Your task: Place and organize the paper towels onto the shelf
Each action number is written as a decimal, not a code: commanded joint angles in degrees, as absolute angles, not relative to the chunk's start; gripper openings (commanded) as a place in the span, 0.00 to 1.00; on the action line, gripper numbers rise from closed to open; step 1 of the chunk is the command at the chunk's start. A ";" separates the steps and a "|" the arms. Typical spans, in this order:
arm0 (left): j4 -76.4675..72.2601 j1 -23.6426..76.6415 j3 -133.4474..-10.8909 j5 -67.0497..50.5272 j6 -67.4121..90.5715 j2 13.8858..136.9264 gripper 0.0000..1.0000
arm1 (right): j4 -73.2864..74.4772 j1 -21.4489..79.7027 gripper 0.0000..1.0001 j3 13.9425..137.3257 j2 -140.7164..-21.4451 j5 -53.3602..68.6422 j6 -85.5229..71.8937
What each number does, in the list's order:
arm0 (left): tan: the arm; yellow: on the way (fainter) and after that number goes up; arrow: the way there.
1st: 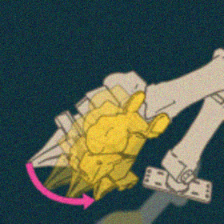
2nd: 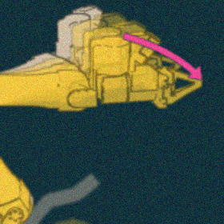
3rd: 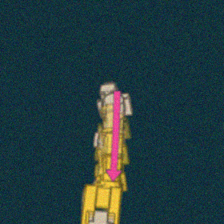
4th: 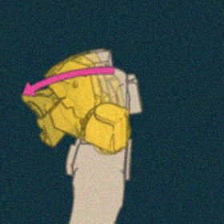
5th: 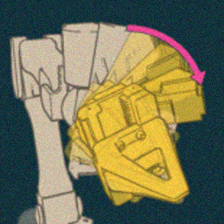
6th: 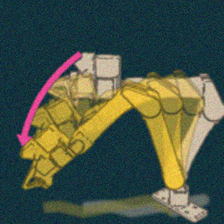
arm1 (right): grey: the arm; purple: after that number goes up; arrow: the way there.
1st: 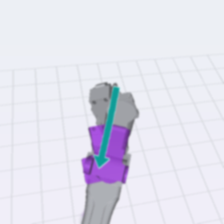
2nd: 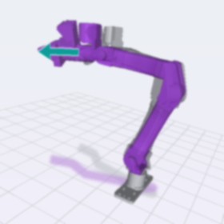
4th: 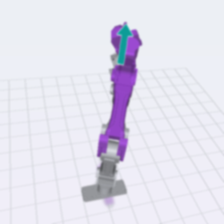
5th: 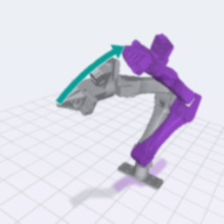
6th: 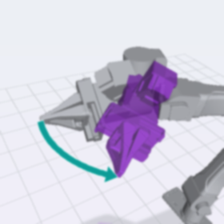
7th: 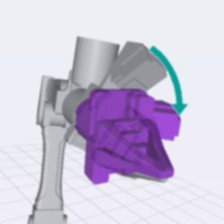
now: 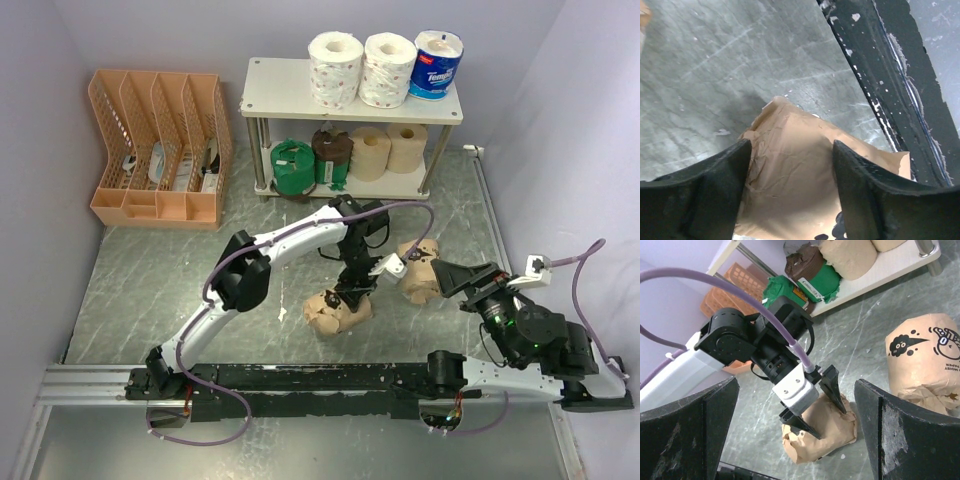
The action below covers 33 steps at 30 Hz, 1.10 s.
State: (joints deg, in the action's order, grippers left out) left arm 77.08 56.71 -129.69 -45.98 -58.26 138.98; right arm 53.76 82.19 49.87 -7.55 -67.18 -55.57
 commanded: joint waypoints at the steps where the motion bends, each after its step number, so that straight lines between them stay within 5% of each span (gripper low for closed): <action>1: 80.96 57.04 -128.67 -40.70 -61.69 140.92 0.71 | 49.20 82.35 1.00 47.87 -4.32 -66.81 -52.24; 6: 81.03 57.05 -129.21 -41.04 -61.02 140.33 0.46 | 52.07 82.34 1.00 49.07 -6.27 -67.42 -54.32; 10: 81.04 57.13 -130.45 -39.98 -59.97 139.34 0.09 | 53.56 82.31 1.00 50.25 -7.36 -67.75 -54.82; 20: 74.99 57.30 -134.24 -23.40 -55.26 123.77 0.07 | 50.20 82.28 1.00 52.48 -8.48 -68.39 -50.12; 28: 44.10 56.91 -116.51 3.11 -54.99 101.59 0.07 | 47.22 82.33 1.00 54.35 -11.93 -69.93 -46.38; 33: 39.77 55.07 -125.18 10.28 -55.16 99.70 0.07 | 43.51 82.41 1.00 53.62 -11.90 -70.48 -42.84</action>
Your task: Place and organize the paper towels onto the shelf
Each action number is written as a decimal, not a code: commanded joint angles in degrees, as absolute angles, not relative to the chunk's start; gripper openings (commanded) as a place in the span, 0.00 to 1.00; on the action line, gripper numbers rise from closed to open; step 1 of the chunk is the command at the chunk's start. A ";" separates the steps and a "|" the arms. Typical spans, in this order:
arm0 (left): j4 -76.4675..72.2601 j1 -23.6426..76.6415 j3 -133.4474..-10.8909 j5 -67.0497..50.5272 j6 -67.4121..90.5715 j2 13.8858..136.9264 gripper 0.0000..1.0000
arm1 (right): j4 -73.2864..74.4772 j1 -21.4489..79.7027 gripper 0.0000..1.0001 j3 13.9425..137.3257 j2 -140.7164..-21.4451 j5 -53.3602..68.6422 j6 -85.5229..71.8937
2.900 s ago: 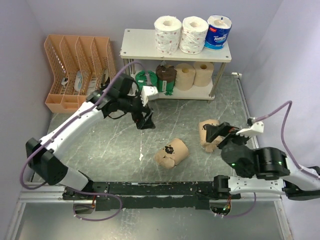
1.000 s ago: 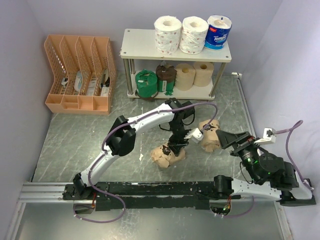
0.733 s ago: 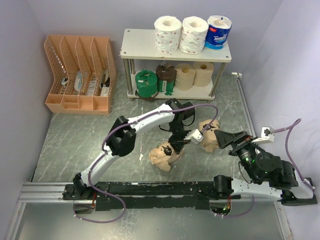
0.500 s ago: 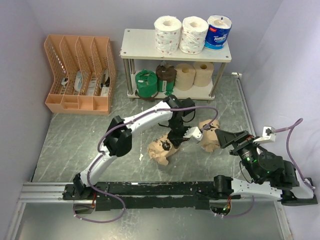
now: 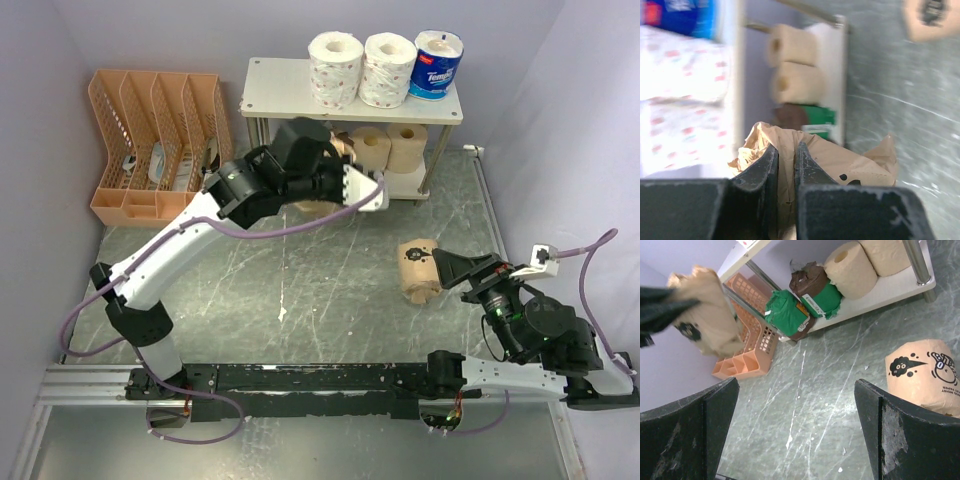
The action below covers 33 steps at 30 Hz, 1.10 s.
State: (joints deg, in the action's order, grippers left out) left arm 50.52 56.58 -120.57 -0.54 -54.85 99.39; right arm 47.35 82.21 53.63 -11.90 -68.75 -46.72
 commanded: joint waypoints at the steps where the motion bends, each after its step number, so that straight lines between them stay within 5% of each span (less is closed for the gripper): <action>1: 38.88 54.26 -126.64 10.78 -55.80 99.64 0.07 | 43.17 82.42 1.00 53.61 -11.88 -70.44 -42.44; 14: 13.74 41.32 -133.18 15.04 -64.09 107.37 0.07 | 47.32 82.42 1.00 54.59 -13.55 -69.93 -45.79; 33: -13.34 29.01 -136.78 0.36 -63.81 123.28 0.07 | 48.25 82.39 1.00 53.18 -12.24 -70.07 -47.72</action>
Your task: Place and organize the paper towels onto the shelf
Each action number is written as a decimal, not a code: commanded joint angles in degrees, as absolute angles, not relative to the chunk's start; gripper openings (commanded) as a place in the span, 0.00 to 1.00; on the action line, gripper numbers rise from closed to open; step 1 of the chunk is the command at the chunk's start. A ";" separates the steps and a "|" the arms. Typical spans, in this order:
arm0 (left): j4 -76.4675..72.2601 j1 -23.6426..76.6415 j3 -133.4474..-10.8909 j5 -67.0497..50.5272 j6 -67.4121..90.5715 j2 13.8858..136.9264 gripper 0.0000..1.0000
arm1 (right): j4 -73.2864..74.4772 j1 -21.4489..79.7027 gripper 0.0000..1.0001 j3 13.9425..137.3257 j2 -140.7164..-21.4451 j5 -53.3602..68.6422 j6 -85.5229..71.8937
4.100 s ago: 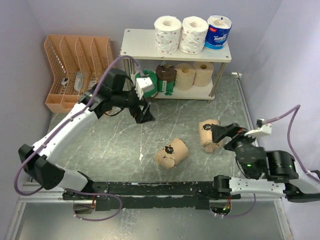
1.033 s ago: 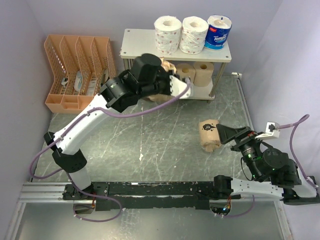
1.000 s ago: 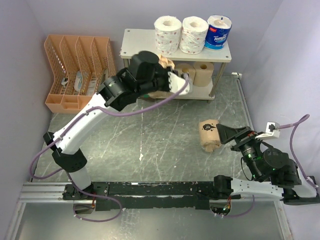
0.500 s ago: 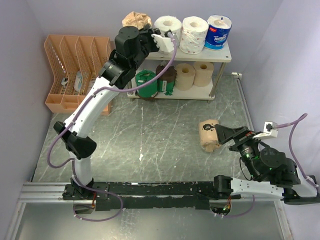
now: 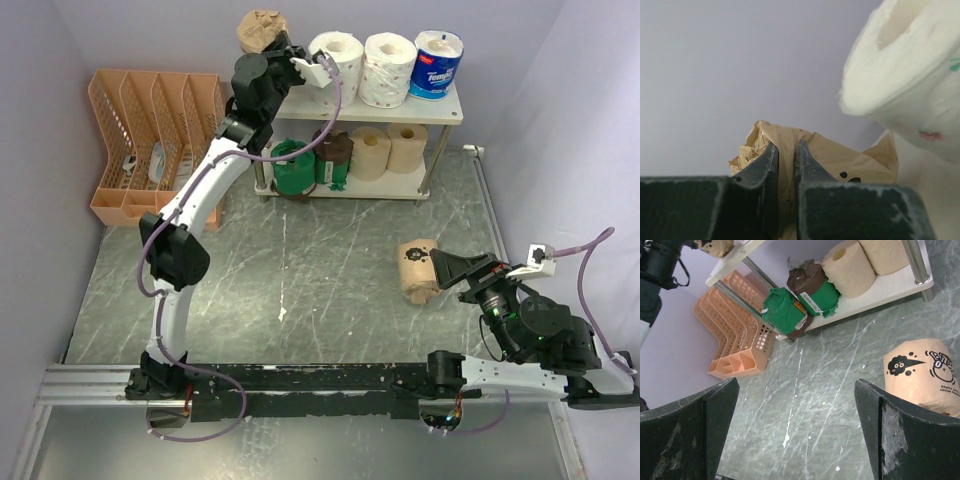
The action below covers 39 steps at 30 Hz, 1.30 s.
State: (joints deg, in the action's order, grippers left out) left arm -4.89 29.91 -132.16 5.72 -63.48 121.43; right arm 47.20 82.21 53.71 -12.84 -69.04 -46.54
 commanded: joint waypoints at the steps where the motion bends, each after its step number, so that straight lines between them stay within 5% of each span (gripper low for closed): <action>1: -13.36 28.93 -137.24 -0.11 -63.40 123.83 0.07 | 48.23 82.38 1.00 53.15 -12.25 -70.06 -47.69; 26: -17.56 27.16 -140.28 -4.05 -63.62 130.55 0.08 | 49.28 82.42 1.00 52.26 -12.51 -70.40 -49.74; 29: -18.26 27.11 -140.15 -4.37 -62.91 130.33 0.18 | 49.80 82.43 1.00 52.00 -12.56 -70.53 -50.54; 34: -18.38 27.18 -140.27 -4.66 -62.93 129.36 0.51 | 49.10 82.43 1.00 51.55 -12.47 -70.75 -50.12; 39: -19.32 27.16 -140.04 -4.59 -62.93 128.02 0.65 | 48.40 82.40 1.00 51.16 -12.50 -70.88 -49.73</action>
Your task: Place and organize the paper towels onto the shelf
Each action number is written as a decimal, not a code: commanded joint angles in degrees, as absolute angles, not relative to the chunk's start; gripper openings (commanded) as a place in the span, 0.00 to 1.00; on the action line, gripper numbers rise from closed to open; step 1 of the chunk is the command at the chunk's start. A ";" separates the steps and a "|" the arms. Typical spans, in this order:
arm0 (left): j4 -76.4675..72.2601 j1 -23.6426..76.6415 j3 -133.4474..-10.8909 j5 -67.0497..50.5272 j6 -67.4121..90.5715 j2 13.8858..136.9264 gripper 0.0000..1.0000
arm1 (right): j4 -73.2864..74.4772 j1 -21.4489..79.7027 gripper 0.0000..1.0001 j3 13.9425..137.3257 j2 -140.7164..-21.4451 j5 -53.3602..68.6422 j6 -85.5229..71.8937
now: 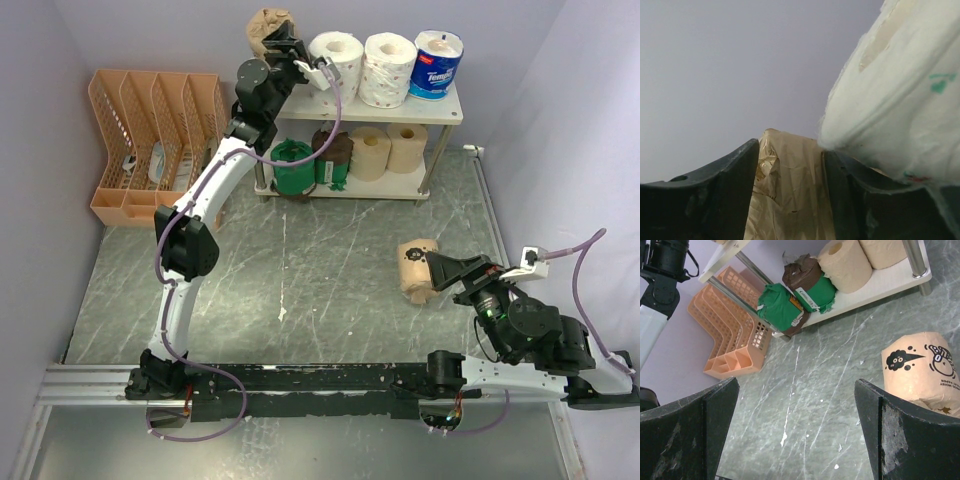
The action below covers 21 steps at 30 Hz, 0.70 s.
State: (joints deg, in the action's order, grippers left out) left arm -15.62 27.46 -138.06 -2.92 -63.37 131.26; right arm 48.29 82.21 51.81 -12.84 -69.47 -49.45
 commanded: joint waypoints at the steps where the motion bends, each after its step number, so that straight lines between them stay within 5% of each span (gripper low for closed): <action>1: -19.28 27.16 -140.02 -4.72 -62.86 127.63 0.67 | 48.36 82.37 1.00 51.14 -12.55 -70.82 -49.67; 16: -19.53 27.23 -129.79 -6.10 -58.34 112.56 0.84 | 48.61 82.43 1.00 50.79 -12.39 -71.08 -50.55; 21: 1.91 25.91 -139.43 -11.03 -46.81 108.96 0.82 | 53.25 82.35 1.00 51.92 -12.59 -72.96 -55.56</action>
State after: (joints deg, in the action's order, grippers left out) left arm -12.93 27.40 -131.81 -4.75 -57.21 111.63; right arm 48.75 82.21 51.27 -12.84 -70.28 -50.87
